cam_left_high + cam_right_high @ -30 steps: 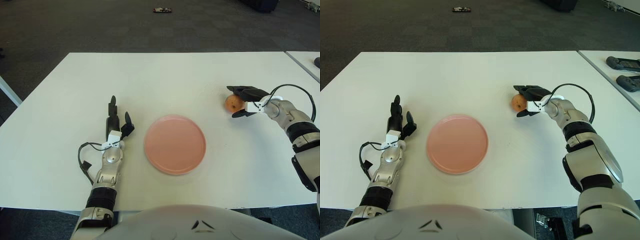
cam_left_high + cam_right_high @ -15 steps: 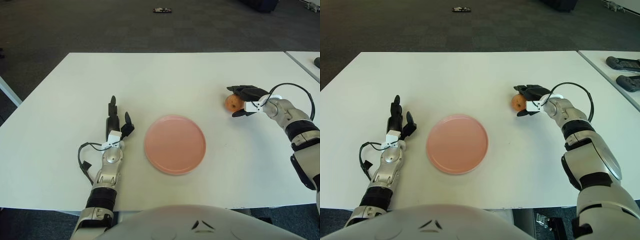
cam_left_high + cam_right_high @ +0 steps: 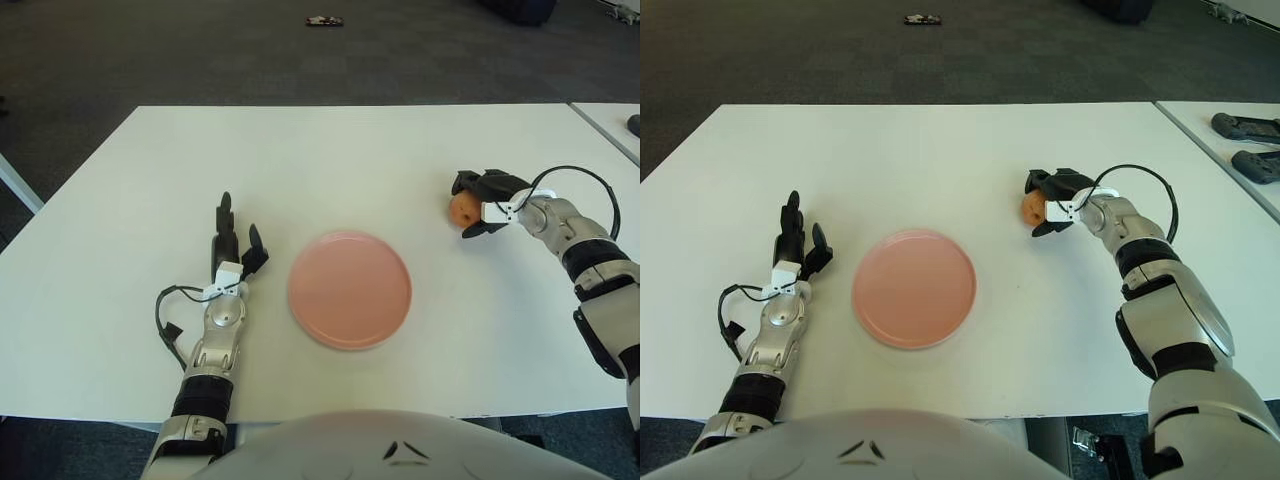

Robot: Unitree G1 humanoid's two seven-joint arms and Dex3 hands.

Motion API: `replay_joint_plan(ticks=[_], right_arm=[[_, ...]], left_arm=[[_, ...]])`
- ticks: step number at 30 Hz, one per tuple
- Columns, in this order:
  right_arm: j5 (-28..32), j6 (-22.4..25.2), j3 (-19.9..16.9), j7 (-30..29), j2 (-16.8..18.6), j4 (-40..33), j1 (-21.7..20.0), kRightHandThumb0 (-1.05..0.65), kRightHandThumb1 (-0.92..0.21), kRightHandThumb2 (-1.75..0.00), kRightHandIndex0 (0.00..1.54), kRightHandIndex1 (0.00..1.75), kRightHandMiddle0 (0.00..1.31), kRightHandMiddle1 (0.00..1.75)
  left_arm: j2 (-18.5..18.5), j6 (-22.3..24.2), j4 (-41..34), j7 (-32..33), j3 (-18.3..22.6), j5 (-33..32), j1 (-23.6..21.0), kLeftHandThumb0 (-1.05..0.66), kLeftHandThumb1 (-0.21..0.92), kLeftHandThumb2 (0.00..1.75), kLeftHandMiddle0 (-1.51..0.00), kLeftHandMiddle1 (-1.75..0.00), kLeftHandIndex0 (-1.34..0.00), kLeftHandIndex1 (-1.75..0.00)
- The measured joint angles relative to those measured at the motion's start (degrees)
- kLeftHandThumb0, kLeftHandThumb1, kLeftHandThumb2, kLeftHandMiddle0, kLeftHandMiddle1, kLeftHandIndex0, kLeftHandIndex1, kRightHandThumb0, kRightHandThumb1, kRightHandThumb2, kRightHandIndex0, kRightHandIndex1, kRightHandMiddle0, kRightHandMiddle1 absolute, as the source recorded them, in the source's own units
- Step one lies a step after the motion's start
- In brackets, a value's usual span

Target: Put the apple into the plate.

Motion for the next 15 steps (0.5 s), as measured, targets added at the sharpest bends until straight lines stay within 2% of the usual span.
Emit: replay_joint_plan(ticks=[10,15], right_arm=[[0.9,0.0,-1.2,-0.6,0.6,0.8,0.4,-0.23,-0.27,-1.07,1.02,1.74,0.78,1.75],[1.4,0.3,-1.6,-1.6,1.2,1.0,0.7,-0.07,-0.24,-1.25,1.15,1.75,0.92,1.75]], left_arm=[[0.0,0.0,0.0,0.3,0.0,0.1,0.0,-0.75,0.92,0.95,-0.15,-0.01,0.00,-0.32],[0.0,0.0,-0.2,0.4,0.0,0.1,0.2,-0.75,0.92,0.95,-0.15,0.00,0.00,-0.31]])
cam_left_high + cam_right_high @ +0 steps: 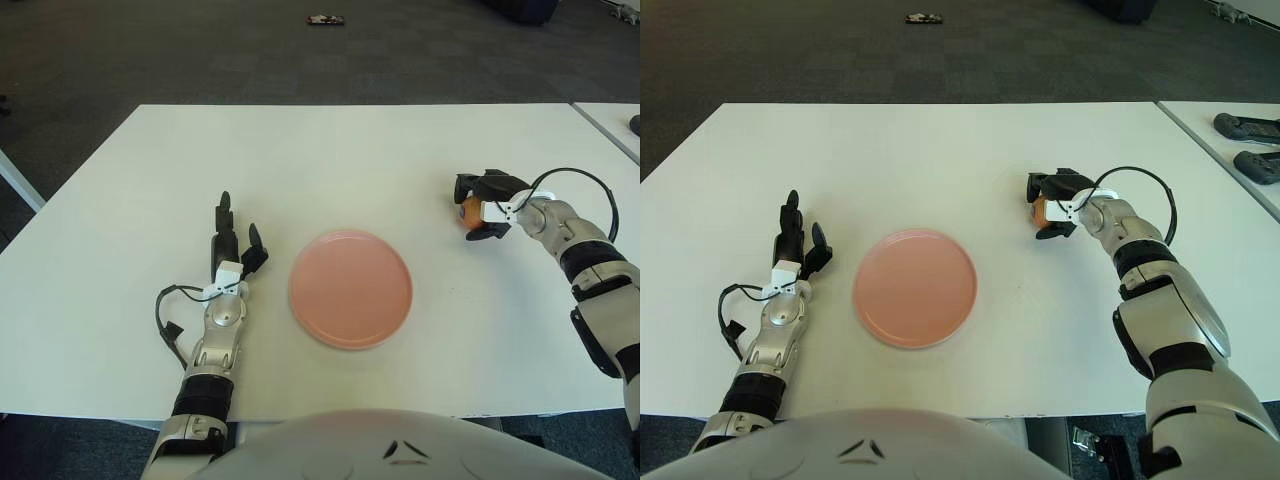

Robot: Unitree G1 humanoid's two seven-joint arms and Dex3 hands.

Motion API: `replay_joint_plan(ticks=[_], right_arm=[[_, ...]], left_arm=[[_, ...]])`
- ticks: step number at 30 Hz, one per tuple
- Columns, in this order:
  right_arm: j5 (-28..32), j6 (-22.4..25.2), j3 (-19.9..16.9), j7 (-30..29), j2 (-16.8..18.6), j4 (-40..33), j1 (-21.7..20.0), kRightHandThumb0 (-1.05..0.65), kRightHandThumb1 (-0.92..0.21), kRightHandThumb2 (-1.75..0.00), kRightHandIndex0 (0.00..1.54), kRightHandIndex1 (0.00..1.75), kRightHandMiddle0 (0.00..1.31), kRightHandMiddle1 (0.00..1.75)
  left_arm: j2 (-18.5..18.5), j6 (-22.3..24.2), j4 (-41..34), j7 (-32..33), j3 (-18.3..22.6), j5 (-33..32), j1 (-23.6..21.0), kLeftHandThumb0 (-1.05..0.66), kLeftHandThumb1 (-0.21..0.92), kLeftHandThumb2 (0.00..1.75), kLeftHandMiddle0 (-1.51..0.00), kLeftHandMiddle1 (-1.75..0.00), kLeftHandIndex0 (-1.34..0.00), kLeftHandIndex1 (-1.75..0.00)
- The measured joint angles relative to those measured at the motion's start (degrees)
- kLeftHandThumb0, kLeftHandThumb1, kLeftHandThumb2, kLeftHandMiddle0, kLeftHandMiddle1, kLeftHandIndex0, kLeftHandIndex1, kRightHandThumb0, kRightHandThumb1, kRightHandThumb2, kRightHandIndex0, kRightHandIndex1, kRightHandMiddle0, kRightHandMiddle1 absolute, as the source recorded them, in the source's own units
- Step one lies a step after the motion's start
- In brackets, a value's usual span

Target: Put the apple into the plate.

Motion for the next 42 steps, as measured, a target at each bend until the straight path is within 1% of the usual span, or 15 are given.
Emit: replay_joint_plan(ticks=[4,10,18,25,33,38,40,42], right_arm=[[0.0,0.3,-0.1,-2.3,0.4,0.1,0.6,0.00,-0.21,-1.35,1.21,1.75,1.01,1.75],[0.3,0.3,-0.3,-3.9,0.8,-0.2,1.5,0.06,-0.18,-1.44,1.27,1.75,1.06,1.75],[0.9,0.2,-1.8,-4.9,0.8,-2.5,3.4,0.09,-0.16,-1.48,1.28,1.75,1.07,1.75],[2.1,-0.3,-4.1,-7.5,1.0,-3.9,5.4,0.10,-0.17,-1.49,1.31,1.75,1.09,1.75],[4.0,-0.5,-6.8,-7.1,0.8,-9.8,8.0,0.10,-0.18,-1.49,1.32,1.75,1.10,1.75],[4.7,-0.5,-7.8,-6.4,0.8,-12.0,8.5,0.10,-0.18,-1.49,1.32,1.75,1.10,1.75],[4.9,-0.5,-8.1,-6.1,0.8,-12.5,8.5,0.10,-0.18,-1.48,1.30,1.75,1.09,1.75],[5.8,-0.5,-9.0,-5.3,0.8,-13.5,8.9,0.10,-0.20,-1.45,1.23,1.75,1.06,1.75]], left_arm=[[0.0,0.0,-0.1,0.0,0.0,0.0,0.1,-0.75,0.92,0.95,-0.15,0.00,0.00,-0.31],[-0.1,0.0,-0.2,0.0,0.0,0.0,0.2,-0.75,0.92,0.95,-0.15,0.00,0.00,-0.31],[-0.2,0.0,-0.2,0.4,0.0,0.2,0.2,-0.75,0.92,0.95,-0.16,-0.01,0.00,-0.32],[-0.2,0.0,-0.2,0.6,0.0,0.3,0.2,-0.75,0.92,0.95,-0.15,0.00,0.00,-0.31],[-0.2,0.0,-0.1,0.6,0.0,0.3,0.2,-0.75,0.92,0.95,-0.15,0.00,0.00,-0.31],[-0.3,-0.1,-0.1,0.7,0.0,0.3,0.2,-0.76,0.92,0.96,-0.15,0.00,0.00,-0.30],[-0.3,-0.1,0.0,0.8,0.0,0.3,0.1,-0.76,0.92,0.96,-0.14,0.00,0.00,-0.30],[-0.4,-0.2,0.0,0.9,0.0,0.4,0.1,-0.76,0.92,0.96,-0.14,0.00,0.00,-0.30]])
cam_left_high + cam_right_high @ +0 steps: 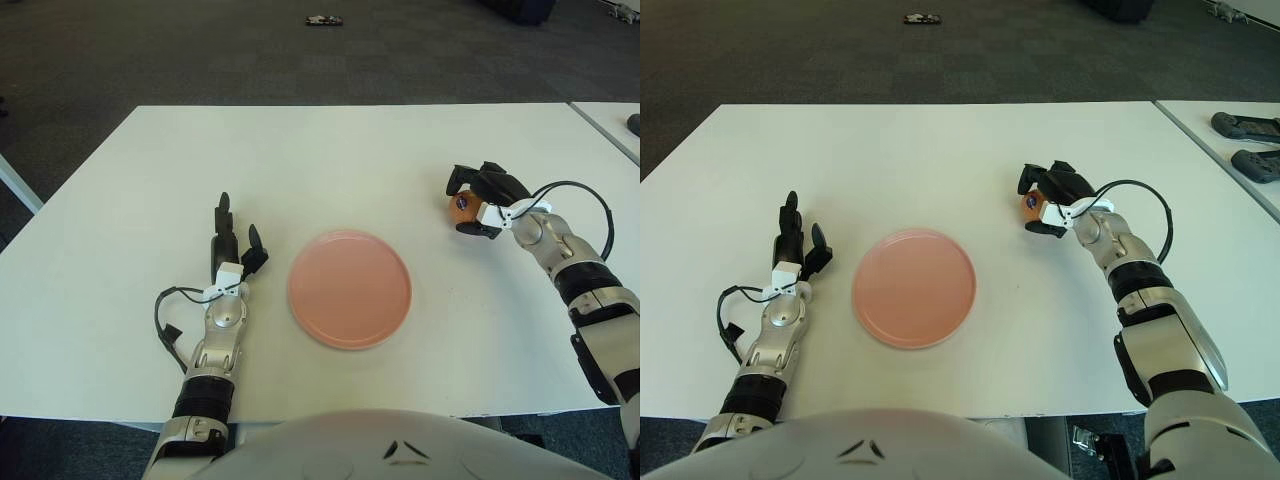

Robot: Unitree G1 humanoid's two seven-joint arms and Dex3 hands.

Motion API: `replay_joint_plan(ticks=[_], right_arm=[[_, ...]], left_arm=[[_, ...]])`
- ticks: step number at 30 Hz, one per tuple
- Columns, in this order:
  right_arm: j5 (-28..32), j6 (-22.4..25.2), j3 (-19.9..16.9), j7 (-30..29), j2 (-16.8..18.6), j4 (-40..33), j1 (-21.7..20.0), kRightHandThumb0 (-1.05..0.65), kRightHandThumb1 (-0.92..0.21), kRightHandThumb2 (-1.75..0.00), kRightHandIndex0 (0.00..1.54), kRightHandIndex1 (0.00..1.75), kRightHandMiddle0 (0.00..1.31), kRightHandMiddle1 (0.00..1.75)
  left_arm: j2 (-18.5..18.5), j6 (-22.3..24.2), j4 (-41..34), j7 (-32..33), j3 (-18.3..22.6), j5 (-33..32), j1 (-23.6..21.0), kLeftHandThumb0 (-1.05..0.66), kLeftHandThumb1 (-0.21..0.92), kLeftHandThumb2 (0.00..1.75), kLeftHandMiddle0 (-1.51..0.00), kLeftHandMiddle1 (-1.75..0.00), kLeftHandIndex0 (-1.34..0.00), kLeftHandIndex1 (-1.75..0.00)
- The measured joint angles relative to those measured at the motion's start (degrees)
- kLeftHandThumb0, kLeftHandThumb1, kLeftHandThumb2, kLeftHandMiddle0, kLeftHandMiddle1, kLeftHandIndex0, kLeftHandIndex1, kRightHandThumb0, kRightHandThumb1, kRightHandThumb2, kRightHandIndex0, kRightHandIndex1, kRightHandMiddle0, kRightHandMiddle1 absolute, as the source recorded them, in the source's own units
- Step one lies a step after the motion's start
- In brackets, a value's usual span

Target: Put the apple into the plate.

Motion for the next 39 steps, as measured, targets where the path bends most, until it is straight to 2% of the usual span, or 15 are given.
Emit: replay_joint_plan(ticks=[7,18,25,29,33,39], right_arm=[[4.9,0.0,-4.5,3.3,0.0,-11.0,2.1,0.10,-0.21,-1.41,1.13,1.75,1.01,1.75],[9.4,2.6,-10.6,8.0,-0.7,-24.6,3.1,0.10,-0.19,-1.43,1.18,1.75,1.03,1.75],[14.8,6.9,-15.7,11.0,-0.4,-40.6,7.1,0.08,-0.20,-1.42,1.23,1.75,1.05,1.75],[16.0,9.9,-17.2,11.6,0.9,-47.3,8.4,0.05,-0.21,-1.41,1.24,1.75,1.06,1.75],[16.1,12.2,-17.4,11.9,2.4,-50.5,9.3,0.02,-0.24,-1.37,1.24,1.75,1.05,1.75],[16.0,13.8,-17.4,12.5,4.0,-51.4,10.5,-0.02,-0.28,-1.33,1.24,1.75,1.05,1.75]], left_arm=[[-0.1,-0.2,0.2,0.8,0.0,0.4,0.0,-0.76,0.92,0.96,-0.15,0.00,0.00,-0.32],[-0.3,-1.2,0.6,1.3,-0.2,1.1,0.0,-0.76,0.92,0.97,-0.15,0.00,0.00,-0.34],[-0.3,-1.5,0.9,1.4,-0.1,1.2,0.0,-0.75,0.92,0.95,-0.14,0.00,0.00,-0.32],[-0.2,-1.5,1.1,1.4,-0.1,1.2,0.0,-0.75,0.92,0.95,-0.14,0.00,0.00,-0.31],[-0.3,-1.5,1.2,1.1,-0.2,1.2,-0.1,-0.75,0.92,0.95,-0.14,0.00,0.00,-0.31],[-0.5,-1.5,1.1,0.8,-0.2,1.0,-0.3,-0.75,0.92,0.94,-0.14,0.00,0.00,-0.30]])
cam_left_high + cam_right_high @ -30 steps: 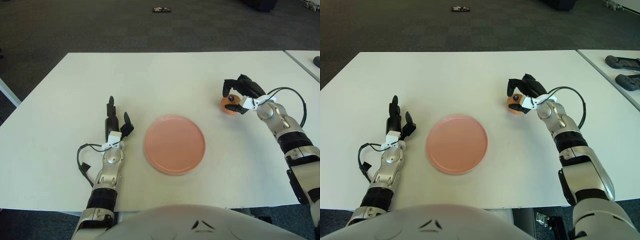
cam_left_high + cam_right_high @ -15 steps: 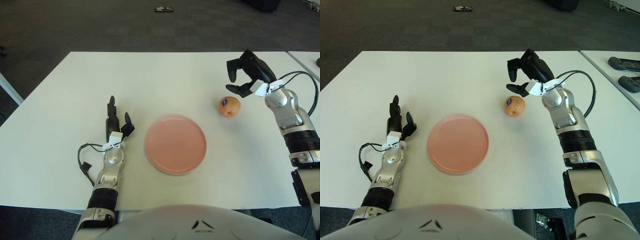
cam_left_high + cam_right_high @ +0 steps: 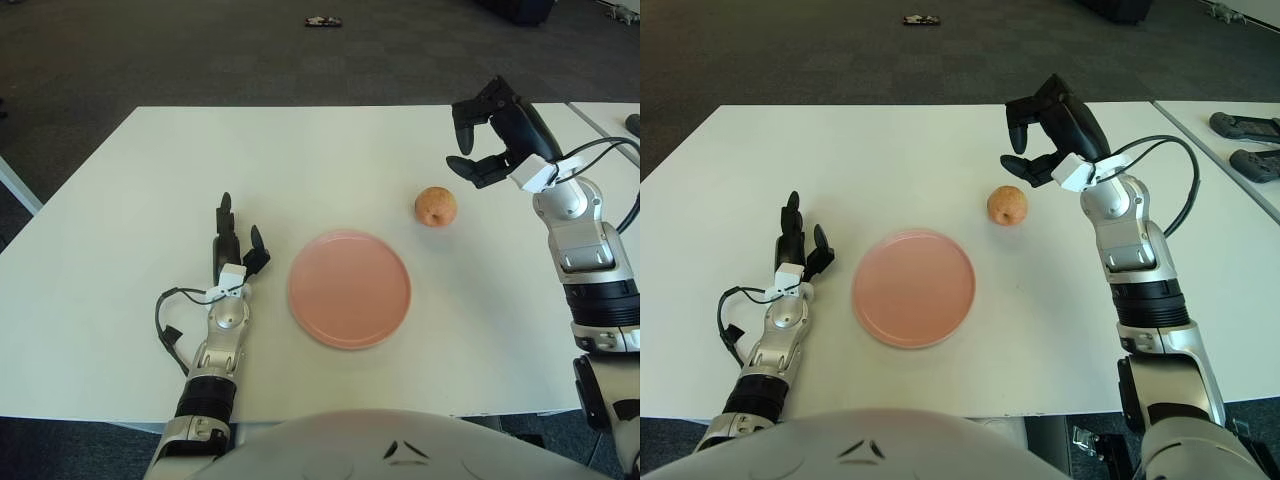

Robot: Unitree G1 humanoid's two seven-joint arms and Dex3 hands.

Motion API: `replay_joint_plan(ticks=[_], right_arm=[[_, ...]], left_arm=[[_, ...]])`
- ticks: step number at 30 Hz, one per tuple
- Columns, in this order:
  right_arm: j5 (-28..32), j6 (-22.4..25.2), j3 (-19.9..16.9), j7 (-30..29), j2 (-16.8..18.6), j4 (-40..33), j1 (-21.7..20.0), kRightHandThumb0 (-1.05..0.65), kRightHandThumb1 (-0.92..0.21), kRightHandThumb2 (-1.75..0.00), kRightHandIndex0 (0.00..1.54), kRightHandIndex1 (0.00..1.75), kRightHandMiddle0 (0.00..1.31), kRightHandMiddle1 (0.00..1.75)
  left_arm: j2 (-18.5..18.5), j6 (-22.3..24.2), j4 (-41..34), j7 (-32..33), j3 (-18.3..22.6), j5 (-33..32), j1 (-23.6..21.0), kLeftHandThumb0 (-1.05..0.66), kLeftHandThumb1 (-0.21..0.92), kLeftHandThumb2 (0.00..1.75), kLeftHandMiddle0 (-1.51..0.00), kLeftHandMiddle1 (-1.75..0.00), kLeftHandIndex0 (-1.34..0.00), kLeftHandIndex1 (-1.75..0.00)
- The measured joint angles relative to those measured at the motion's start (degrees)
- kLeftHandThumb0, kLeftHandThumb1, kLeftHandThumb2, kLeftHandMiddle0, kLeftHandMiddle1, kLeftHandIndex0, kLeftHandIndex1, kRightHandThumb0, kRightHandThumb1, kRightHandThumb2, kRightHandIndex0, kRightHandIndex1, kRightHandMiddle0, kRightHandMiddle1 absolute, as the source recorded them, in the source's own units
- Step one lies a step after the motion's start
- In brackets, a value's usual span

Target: Put the apple into the plate.

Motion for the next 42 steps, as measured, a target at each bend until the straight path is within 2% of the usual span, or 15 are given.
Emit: replay_joint_plan(ticks=[8,12,14,15,16,17,19,20,22,24,27,29,32,36,42], right_arm=[[-0.7,1.1,0.0,0.7,0.1,-0.4,0.7,-0.04,-0.29,-1.31,1.25,1.75,1.04,1.75],[-1.3,2.3,0.2,2.6,-0.5,-0.9,0.7,-0.06,-0.32,-1.28,1.21,1.75,1.00,1.75],[-1.5,3.1,0.5,4.3,-1.3,-0.9,0.7,-0.10,-0.34,-1.22,1.13,1.75,0.90,1.75],[-1.6,3.4,0.8,5.4,-1.9,-0.6,0.6,-0.16,-0.38,-1.18,1.01,1.75,0.81,1.74],[-1.7,3.5,1.0,6.3,-2.3,-0.1,0.4,-0.25,-0.45,-1.09,0.81,1.75,0.67,1.73],[-1.8,3.5,1.3,7.1,-2.8,0.8,0.0,-0.27,-0.51,-1.01,0.67,1.72,0.61,1.72],[-2.6,3.3,1.8,8.4,-3.9,3.2,-1.0,-0.52,-0.63,-0.71,0.33,1.34,0.30,1.42],[-3.0,3.0,2.2,8.8,-4.4,4.6,-1.7,-0.58,-0.67,-0.64,0.27,1.19,0.24,1.29],[-4.4,2.9,3.2,10.4,-6.1,7.5,-2.8,-0.74,-0.80,-0.39,0.12,0.70,0.10,0.89],[-5.9,2.9,4.1,11.8,-7.6,9.2,-3.3,-0.83,-0.87,-0.26,0.06,0.42,0.04,0.65],[-7.2,2.8,5.1,13.0,-8.5,10.1,-3.4,-0.88,-0.90,-0.21,0.02,0.27,0.02,0.50],[-7.9,2.6,5.6,13.3,-8.6,10.4,-3.4,-0.94,-0.91,-0.21,0.01,0.11,0.01,0.30],[-8.8,2.2,6.5,13.7,-8.8,10.7,-3.4,-0.99,-0.92,-0.20,0.00,0.04,0.00,0.14],[-10.2,2.2,7.6,14.6,-8.9,11.4,-4.0,-1.04,-0.92,-0.19,0.00,0.01,0.00,0.03],[-12.2,2.0,9.1,14.6,-8.9,14.4,-5.6,-1.05,-0.92,-0.21,0.00,0.00,0.00,0.00]], left_arm=[[0.0,0.1,0.0,-0.3,0.2,-0.5,-0.1,-0.75,0.92,0.94,-0.14,0.00,0.00,-0.28],[-0.1,0.1,0.0,-0.3,0.2,-0.6,-0.1,-0.75,0.92,0.94,-0.14,0.00,0.00,-0.28],[-0.1,0.1,0.0,-0.3,0.2,-0.6,-0.1,-0.75,0.92,0.94,-0.14,0.00,0.00,-0.29],[-0.1,0.1,0.0,-0.3,0.2,-0.6,-0.1,-0.75,0.92,0.94,-0.14,0.00,0.00,-0.29],[0.0,0.1,0.0,-0.3,0.2,-0.6,-0.1,-0.75,0.92,0.94,-0.14,0.00,0.00,-0.29],[0.0,0.1,0.0,-0.3,0.2,-0.6,-0.1,-0.75,0.92,0.94,-0.14,0.00,0.00,-0.29],[0.0,0.1,0.0,-0.3,0.2,-0.6,-0.1,-0.75,0.92,0.94,-0.14,0.00,0.00,-0.29],[0.0,0.1,0.0,-0.3,0.2,-0.6,-0.1,-0.75,0.92,0.94,-0.14,0.00,0.00,-0.29],[-0.1,0.1,0.1,-0.4,0.2,-0.7,-0.1,-0.75,0.92,0.94,-0.15,0.00,0.00,-0.30],[0.0,0.1,0.1,-0.4,0.2,-0.7,-0.2,-0.75,0.92,0.94,-0.15,-0.01,0.00,-0.31],[0.0,0.1,0.1,-0.4,0.4,-1.0,-0.2,-0.75,0.92,0.94,-0.15,-0.01,0.00,-0.31],[0.0,0.1,0.1,-0.4,0.5,-1.1,-0.2,-0.76,0.92,0.94,-0.16,-0.01,0.00,-0.32],[0.0,0.1,0.2,-0.5,0.5,-1.3,-0.3,-0.76,0.92,0.94,-0.17,-0.01,0.00,-0.33],[0.0,0.1,0.2,-0.7,0.5,-1.5,-0.3,-0.75,0.92,0.93,-0.17,-0.02,0.00,-0.33],[0.0,0.1,0.1,-0.8,0.5,-1.5,-0.3,-0.75,0.92,0.94,-0.17,-0.01,0.00,-0.33]])
